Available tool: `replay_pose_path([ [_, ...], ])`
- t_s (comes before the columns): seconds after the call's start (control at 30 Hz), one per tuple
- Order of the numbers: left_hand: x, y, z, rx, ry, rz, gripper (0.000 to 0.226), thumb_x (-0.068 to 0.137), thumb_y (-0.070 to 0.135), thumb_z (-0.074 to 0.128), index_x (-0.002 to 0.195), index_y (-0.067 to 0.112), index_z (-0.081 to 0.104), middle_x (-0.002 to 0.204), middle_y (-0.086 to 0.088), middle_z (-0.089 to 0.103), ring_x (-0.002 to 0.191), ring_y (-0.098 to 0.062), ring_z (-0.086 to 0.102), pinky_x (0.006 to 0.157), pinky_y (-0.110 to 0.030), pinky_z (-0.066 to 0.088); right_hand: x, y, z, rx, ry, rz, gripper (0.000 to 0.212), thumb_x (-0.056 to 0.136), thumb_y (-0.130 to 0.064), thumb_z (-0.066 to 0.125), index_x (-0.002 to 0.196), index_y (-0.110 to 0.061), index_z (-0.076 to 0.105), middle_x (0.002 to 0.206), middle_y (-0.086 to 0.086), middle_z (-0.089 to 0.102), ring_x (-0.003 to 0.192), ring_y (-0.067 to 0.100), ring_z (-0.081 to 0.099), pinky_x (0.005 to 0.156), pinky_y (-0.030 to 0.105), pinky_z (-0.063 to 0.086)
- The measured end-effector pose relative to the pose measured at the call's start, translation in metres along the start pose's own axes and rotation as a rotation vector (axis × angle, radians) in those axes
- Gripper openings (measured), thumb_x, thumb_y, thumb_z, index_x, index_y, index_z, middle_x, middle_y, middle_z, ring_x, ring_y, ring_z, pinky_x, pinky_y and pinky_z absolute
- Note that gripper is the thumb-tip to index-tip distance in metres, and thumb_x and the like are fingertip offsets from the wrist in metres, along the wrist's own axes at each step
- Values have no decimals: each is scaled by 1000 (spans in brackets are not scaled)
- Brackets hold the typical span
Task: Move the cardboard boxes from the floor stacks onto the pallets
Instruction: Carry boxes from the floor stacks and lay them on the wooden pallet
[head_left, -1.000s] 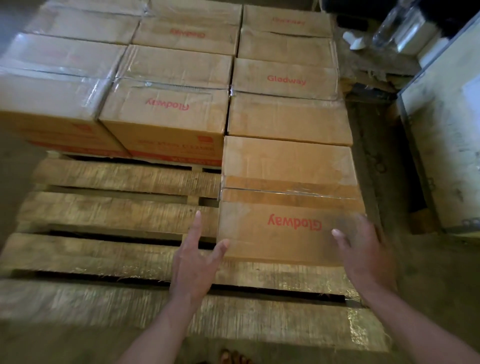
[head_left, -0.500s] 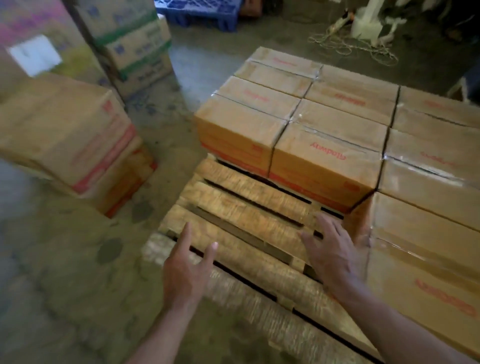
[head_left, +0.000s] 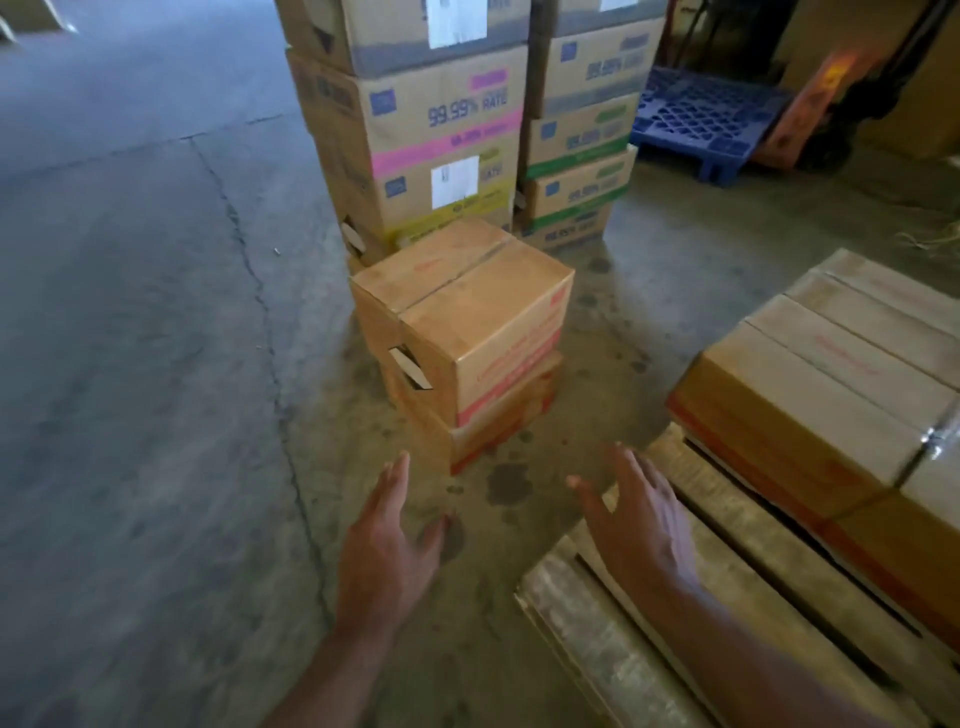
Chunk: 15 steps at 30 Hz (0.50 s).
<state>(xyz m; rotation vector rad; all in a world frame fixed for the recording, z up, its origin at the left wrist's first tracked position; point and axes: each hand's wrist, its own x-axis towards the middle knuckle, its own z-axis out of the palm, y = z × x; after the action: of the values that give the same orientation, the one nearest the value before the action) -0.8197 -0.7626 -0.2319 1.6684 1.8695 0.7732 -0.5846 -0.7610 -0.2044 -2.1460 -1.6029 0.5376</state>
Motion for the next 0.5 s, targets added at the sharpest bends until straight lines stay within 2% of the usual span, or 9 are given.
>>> replay_pose_path([
  [0.17, 26, -37, -21, -18, 30, -19, 77, 85, 40, 76, 150, 11, 43, 147, -11, 51, 133, -27, 52, 108, -34, 37, 31, -56, 36, -12, -38, -54, 55, 96, -48, 58, 144, -22, 48, 143, 3, 53, 129, 26, 50, 100, 37, 43],
  [0.3, 45, -56, -33, -57, 53, -48, 81, 82, 52, 64, 150, 13, 43, 150, -8, 49, 135, -24, 50, 110, -34, 38, 47, -83, 57, -46, -65, -74, 56, 96, -52, 56, 144, -25, 47, 142, 1, 53, 128, 24, 51, 102, 44, 49],
  [0.4, 58, -68, -40, -86, 62, -65, 85, 81, 56, 60, 152, 15, 39, 154, -5, 44, 138, -21, 47, 114, -37, 38, 60, -94, 66, -69, -71, -90, 52, 96, -52, 56, 141, -27, 48, 138, 0, 55, 124, 22, 53, 100, 41, 49],
  [0.5, 68, -75, -45, -96, 77, -80, 84, 84, 55, 63, 154, 17, 37, 156, -4, 41, 142, -20, 42, 116, -38, 35, 72, -102, 74, -92, -86, -94, 50, 96, -51, 56, 139, -26, 50, 134, 0, 56, 121, 22, 54, 99, 39, 49],
])
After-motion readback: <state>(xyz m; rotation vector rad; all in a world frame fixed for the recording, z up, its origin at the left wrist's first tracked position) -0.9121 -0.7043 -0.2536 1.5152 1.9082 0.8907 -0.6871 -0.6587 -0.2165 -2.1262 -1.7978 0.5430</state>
